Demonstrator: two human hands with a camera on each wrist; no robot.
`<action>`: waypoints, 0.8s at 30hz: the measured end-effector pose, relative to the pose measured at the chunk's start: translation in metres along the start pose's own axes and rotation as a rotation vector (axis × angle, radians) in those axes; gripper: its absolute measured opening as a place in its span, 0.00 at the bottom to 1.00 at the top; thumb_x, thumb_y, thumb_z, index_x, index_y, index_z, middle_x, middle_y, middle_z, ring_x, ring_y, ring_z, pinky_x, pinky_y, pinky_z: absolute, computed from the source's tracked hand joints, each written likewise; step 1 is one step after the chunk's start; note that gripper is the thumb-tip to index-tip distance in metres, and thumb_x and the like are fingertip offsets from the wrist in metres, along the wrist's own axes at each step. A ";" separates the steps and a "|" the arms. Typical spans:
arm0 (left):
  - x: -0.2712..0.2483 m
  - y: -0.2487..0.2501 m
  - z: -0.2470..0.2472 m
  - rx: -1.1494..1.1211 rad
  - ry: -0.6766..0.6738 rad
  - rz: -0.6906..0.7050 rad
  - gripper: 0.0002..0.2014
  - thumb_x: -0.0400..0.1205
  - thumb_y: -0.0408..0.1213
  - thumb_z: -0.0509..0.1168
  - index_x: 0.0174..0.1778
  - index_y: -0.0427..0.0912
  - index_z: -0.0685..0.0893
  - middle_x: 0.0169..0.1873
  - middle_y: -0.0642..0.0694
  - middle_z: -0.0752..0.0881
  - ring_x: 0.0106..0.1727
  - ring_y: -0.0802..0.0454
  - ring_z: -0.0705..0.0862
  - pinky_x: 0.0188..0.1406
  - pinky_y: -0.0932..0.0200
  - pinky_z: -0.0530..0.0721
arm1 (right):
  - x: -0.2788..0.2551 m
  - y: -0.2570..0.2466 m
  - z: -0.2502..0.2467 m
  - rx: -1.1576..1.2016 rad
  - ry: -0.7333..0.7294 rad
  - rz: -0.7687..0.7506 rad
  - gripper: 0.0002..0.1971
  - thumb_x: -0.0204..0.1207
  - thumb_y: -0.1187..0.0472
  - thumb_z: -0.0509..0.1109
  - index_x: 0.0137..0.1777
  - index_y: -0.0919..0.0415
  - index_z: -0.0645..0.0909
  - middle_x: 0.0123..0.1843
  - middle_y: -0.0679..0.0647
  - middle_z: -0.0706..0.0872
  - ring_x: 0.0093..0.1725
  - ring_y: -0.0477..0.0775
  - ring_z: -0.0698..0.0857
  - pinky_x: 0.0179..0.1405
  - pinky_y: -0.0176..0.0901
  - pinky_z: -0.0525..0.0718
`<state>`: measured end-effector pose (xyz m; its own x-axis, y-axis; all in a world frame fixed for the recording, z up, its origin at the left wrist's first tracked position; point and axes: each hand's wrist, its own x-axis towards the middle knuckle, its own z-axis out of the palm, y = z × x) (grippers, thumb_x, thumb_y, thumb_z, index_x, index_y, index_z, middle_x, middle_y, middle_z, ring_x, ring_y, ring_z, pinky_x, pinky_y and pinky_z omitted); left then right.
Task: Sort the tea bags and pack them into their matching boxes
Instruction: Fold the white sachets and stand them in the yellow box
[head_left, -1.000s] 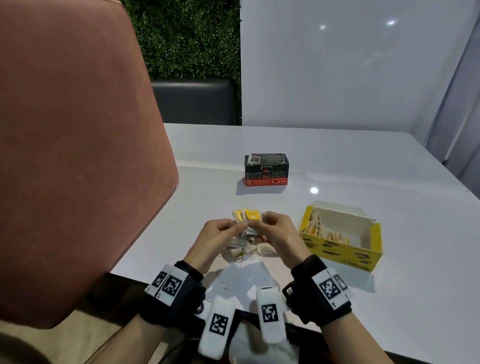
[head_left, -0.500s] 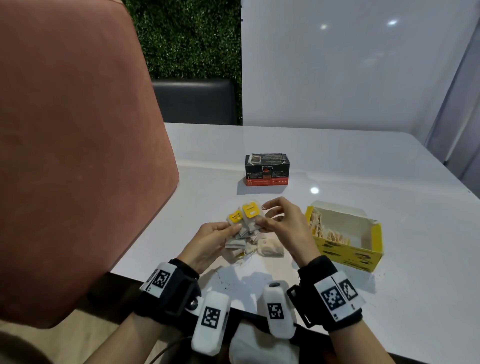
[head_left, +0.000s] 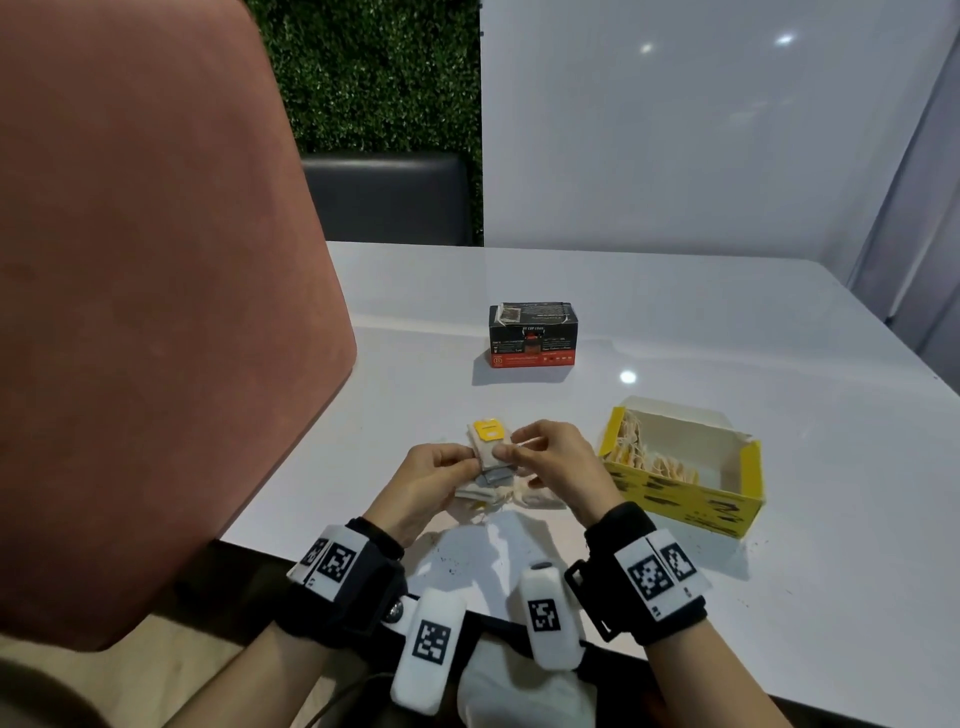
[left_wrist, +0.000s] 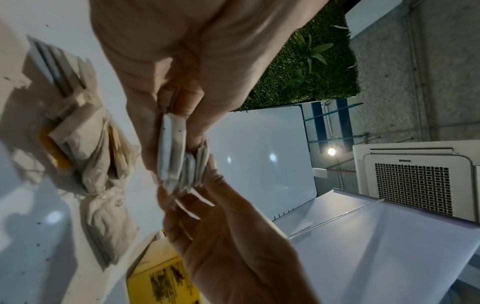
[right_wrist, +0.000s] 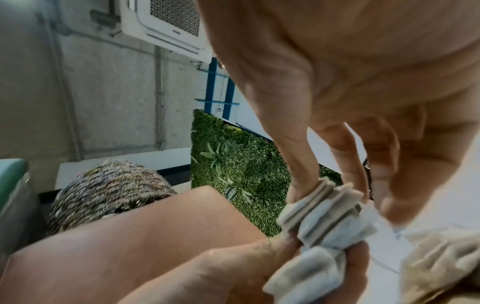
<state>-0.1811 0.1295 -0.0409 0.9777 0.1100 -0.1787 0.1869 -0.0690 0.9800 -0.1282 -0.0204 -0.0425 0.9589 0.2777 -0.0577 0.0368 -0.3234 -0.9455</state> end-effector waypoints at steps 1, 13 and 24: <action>0.000 0.000 0.000 0.006 0.017 0.014 0.07 0.81 0.25 0.61 0.48 0.32 0.85 0.43 0.37 0.87 0.42 0.47 0.86 0.45 0.59 0.84 | 0.000 0.001 0.001 0.045 -0.024 0.034 0.19 0.71 0.56 0.76 0.56 0.69 0.81 0.46 0.62 0.88 0.38 0.52 0.85 0.32 0.38 0.82; -0.004 0.000 0.003 0.011 0.052 0.064 0.11 0.82 0.23 0.59 0.52 0.39 0.84 0.53 0.35 0.86 0.53 0.41 0.87 0.54 0.47 0.87 | -0.009 0.006 0.002 0.407 -0.115 0.185 0.13 0.75 0.59 0.73 0.53 0.69 0.81 0.45 0.60 0.87 0.37 0.52 0.87 0.30 0.35 0.82; -0.006 0.002 0.006 -0.237 0.067 -0.058 0.28 0.81 0.21 0.59 0.77 0.35 0.61 0.50 0.38 0.86 0.44 0.49 0.88 0.38 0.59 0.87 | -0.003 -0.003 0.013 0.376 -0.022 0.088 0.10 0.73 0.61 0.74 0.45 0.67 0.77 0.34 0.58 0.84 0.22 0.46 0.81 0.24 0.35 0.81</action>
<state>-0.1858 0.1229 -0.0388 0.9560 0.1733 -0.2368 0.2072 0.1730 0.9629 -0.1351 -0.0081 -0.0437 0.9475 0.2843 -0.1466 -0.1546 0.0059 -0.9880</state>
